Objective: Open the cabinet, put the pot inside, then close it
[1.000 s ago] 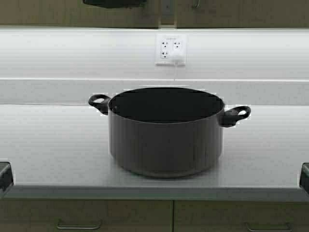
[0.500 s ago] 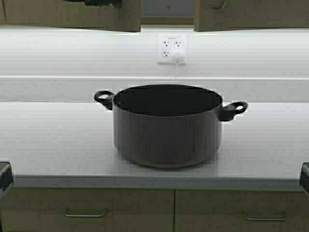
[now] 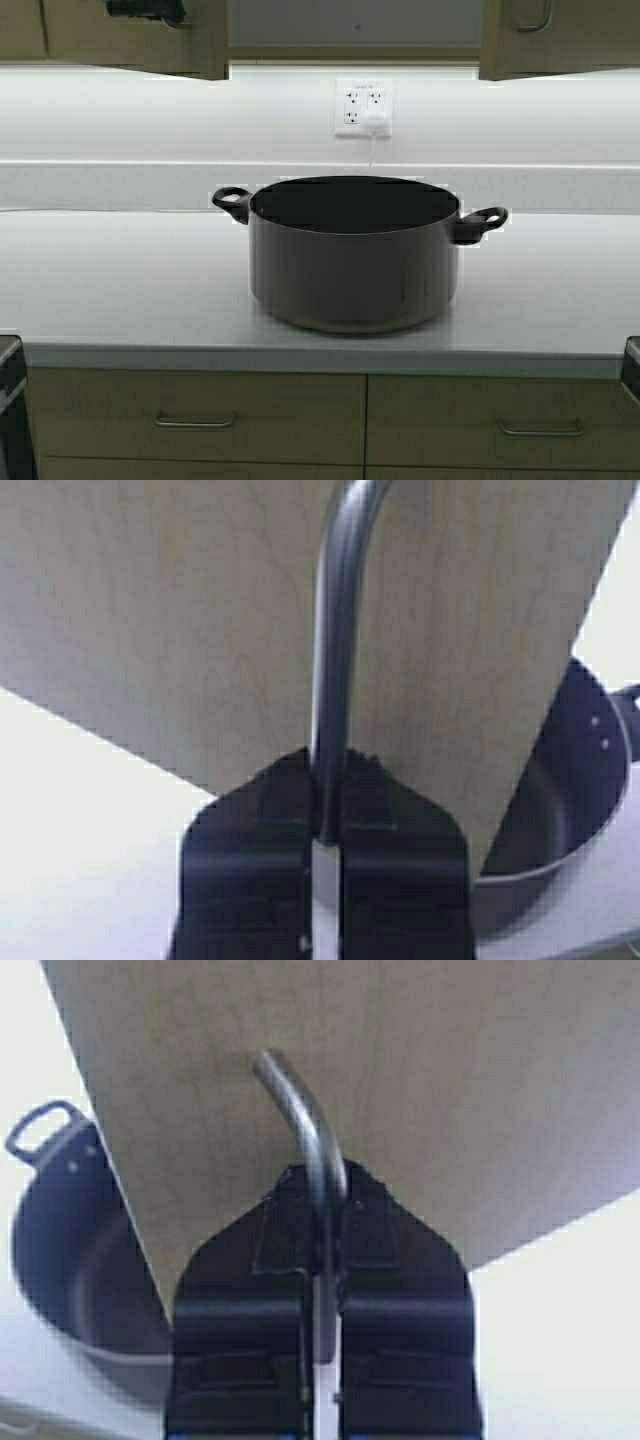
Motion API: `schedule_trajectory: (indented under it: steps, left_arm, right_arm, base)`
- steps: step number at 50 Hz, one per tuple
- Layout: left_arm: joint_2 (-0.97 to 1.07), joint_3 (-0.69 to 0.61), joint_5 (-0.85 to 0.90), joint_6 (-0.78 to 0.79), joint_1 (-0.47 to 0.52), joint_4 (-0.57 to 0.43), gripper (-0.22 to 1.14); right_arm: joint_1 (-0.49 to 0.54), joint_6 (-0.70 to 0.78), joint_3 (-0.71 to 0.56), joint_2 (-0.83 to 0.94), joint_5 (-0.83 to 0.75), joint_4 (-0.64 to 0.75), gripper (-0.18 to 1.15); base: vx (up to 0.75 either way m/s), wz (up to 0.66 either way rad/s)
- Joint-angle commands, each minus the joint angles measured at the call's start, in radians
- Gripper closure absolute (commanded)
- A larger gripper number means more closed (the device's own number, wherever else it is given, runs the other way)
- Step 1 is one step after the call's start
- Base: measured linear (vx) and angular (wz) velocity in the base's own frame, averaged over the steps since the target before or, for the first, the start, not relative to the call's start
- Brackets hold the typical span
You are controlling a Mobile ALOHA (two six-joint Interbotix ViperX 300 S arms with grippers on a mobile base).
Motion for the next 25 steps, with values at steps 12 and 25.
schedule_trajectory:
  steps: [12, 25]
  left_arm:
    - [-0.025, -0.026, 0.032, 0.000, 0.074, -0.003, 0.74]
    - [-0.023, -0.015, 0.055, 0.023, 0.078, 0.000, -0.17]
  right_arm:
    - [-0.061, 0.023, -0.014, 0.009, 0.092, -0.038, 0.56]
    - [-0.132, 0.100, -0.028, -0.026, 0.229, -0.069, -0.05]
  base:
    - [-0.10, 0.01]
    - [-0.05, 0.02]
